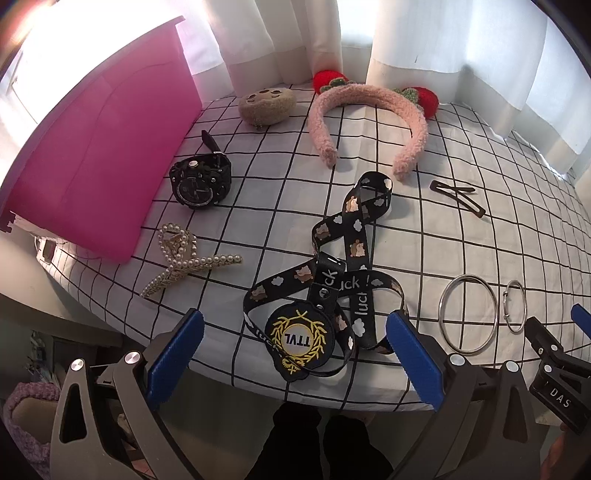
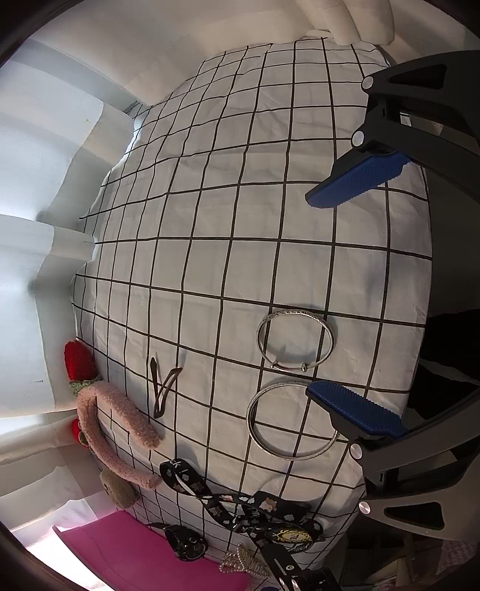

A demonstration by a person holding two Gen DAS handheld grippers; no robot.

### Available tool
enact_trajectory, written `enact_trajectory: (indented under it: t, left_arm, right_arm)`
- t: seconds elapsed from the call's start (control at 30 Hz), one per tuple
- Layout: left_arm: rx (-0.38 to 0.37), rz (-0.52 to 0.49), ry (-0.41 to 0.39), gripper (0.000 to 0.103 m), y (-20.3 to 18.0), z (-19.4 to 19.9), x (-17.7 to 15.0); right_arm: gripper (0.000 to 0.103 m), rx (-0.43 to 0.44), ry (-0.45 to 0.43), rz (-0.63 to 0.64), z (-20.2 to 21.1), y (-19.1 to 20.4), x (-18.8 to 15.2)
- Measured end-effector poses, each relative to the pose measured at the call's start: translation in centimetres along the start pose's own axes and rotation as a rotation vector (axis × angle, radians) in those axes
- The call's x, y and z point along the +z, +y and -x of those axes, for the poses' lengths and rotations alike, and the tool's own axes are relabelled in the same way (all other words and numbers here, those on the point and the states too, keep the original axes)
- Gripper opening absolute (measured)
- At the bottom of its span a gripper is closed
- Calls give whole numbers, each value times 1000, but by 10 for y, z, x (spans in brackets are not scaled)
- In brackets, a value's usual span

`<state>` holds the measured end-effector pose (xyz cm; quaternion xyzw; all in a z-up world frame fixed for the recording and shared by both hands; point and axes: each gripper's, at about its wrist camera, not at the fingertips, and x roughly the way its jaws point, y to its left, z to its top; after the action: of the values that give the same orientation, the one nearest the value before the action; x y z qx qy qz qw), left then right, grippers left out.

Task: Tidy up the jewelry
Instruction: 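Move the left tool toward the black lanyard while the right tool approaches the thin engraved bangle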

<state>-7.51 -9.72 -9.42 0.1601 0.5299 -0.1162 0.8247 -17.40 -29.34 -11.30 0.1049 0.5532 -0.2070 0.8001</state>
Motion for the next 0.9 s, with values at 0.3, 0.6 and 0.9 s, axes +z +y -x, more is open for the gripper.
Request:
enact_trajectory:
  t: [0.3, 0.6, 0.9]
  left_arm:
    - [-6, -15, 27, 97, -3, -19, -4]
    - [-24, -20, 43, 97, -7, -33, -2]
    - [-35, -11, 66, 97, -8, -48, 2]
  right_arm:
    - [90, -3, 12, 39, -17, 9, -1]
    - [90, -23, 15, 27, -24, 7, 2]
    - [90, -2, 17, 23, -29, 9, 8]
